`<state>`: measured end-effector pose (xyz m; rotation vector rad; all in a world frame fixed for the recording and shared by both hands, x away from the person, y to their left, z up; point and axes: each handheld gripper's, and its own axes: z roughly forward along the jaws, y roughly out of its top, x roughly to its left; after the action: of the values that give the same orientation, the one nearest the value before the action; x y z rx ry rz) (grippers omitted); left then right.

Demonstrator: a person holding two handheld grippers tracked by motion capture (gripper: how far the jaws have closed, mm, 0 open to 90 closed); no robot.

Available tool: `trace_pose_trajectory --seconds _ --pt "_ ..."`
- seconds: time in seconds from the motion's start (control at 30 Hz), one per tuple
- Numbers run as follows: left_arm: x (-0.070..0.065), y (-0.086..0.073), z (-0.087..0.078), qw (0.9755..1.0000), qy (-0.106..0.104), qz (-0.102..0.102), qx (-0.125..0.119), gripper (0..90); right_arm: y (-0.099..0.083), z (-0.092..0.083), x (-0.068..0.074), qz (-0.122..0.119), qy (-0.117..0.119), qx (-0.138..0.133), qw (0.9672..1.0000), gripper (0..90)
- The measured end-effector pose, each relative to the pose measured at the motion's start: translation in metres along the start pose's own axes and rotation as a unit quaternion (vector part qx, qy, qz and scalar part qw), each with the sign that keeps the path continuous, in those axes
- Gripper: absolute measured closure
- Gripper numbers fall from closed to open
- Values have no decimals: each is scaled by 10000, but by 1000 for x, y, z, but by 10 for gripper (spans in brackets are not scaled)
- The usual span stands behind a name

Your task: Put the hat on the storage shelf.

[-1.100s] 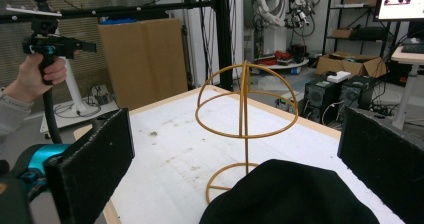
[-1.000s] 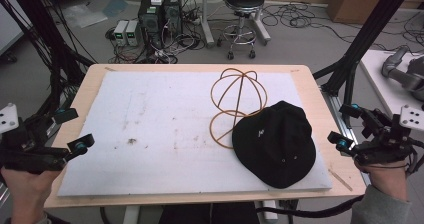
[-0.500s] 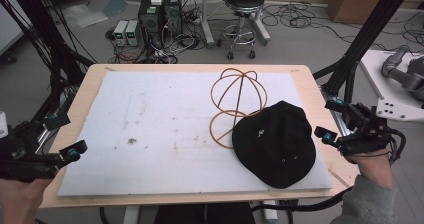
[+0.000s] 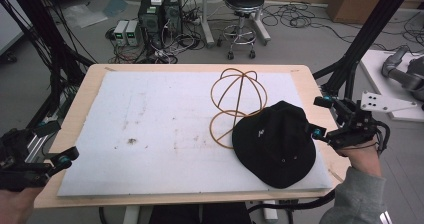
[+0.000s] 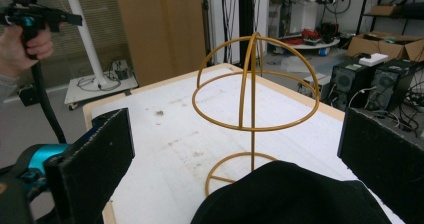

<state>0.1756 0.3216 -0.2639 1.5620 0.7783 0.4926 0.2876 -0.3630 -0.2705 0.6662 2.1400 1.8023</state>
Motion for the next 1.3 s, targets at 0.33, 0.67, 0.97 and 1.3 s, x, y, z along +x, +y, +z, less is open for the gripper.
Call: trace_pose_trajectory --seconds 0.33,0.67,0.97,1.3 --pt "-1 -4 -9 9999 123 -67 20 33 -2 19 -12 -153 143 207 9996 11" --pt "-1 -7 -14 9997 204 -102 35 33 -8 39 -30 -187 244 697 9971 12" --pt "-1 -9 -17 9996 244 -116 85 33 -13 43 -52 -121 512 783 9955 14" --pt "-1 -12 -15 9994 267 -151 146 33 -21 55 -67 -113 662 1044 9923 14"
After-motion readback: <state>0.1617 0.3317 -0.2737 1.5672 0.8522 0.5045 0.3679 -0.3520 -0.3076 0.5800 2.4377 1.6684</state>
